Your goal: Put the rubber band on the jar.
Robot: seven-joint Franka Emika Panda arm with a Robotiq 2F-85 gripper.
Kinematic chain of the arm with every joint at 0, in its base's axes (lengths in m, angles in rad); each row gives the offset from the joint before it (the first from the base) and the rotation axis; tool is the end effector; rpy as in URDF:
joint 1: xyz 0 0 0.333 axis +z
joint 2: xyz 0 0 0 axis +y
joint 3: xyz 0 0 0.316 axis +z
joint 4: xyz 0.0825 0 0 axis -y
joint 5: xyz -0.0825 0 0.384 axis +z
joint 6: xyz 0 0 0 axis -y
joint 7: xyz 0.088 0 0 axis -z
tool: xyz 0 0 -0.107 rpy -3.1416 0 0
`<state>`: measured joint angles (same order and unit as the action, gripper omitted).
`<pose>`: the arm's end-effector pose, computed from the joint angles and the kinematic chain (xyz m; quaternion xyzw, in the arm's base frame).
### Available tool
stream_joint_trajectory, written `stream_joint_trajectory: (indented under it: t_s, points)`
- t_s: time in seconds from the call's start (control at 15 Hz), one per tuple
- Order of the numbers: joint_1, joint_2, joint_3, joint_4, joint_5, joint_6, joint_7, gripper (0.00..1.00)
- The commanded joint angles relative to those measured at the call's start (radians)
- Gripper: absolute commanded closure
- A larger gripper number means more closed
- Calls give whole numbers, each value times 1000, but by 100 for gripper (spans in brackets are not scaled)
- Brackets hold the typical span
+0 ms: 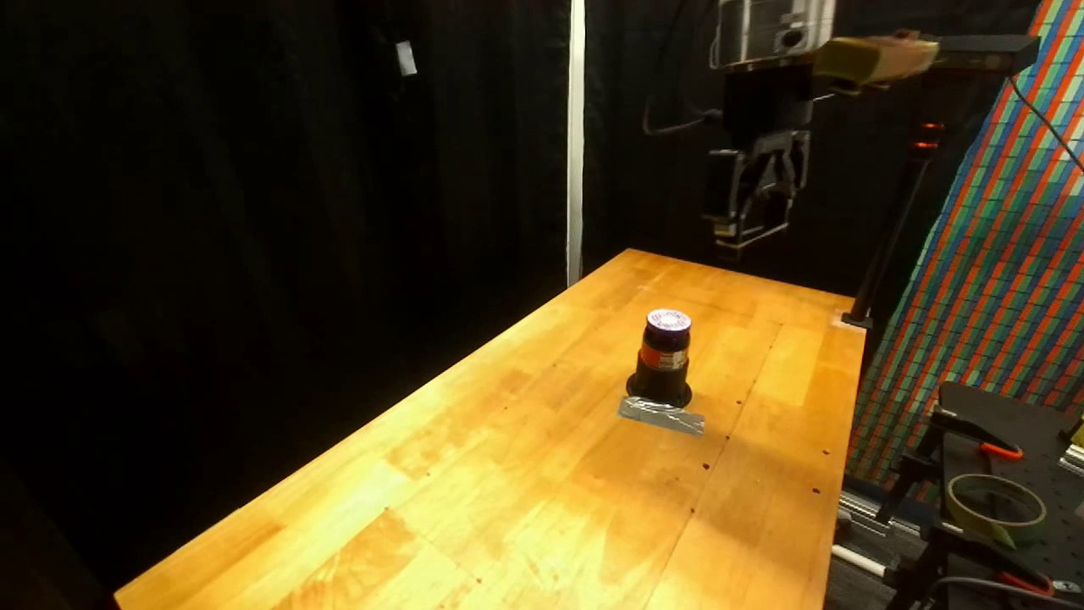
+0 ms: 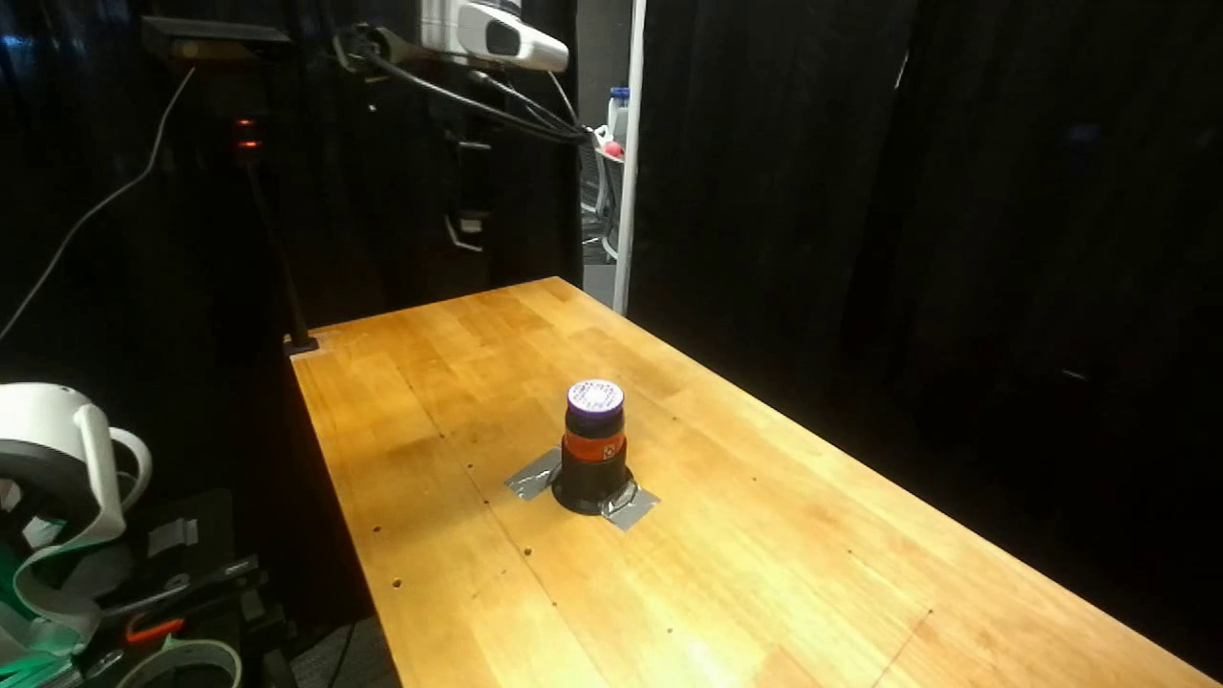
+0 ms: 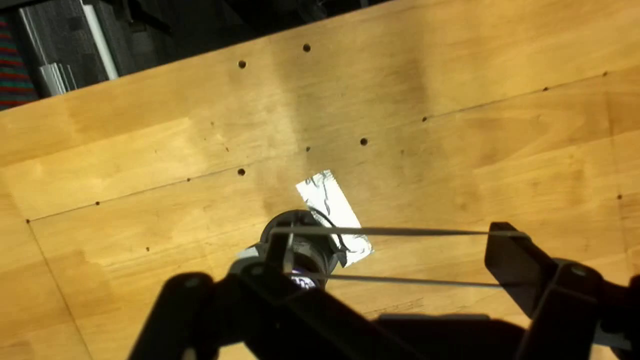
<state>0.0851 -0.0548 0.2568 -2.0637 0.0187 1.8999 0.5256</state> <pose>0.4926 0.1782 0.4480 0.9939 -0.0956 -0.0509 0.0217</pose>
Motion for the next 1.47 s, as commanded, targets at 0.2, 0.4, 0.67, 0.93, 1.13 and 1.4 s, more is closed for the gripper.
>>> stream_joint_trajectory:
  t_s: [0.2, 0.4, 0.67, 0.93, 1.13, 1.4]
  points:
    - [42, 424, -115, 400, -68, -37, 75, 0]
    - [56, 576, -174, 550, -50, -62, 65, 0]
    - [59, 736, -228, 737, -30, -140, 49, 0]
    - [53, 815, -248, 840, -16, -249, 31, 0]
    - [50, 837, -250, 853, 0, -277, 27, 0]
    - [41, 855, -251, 843, 27, -285, 26, 0]
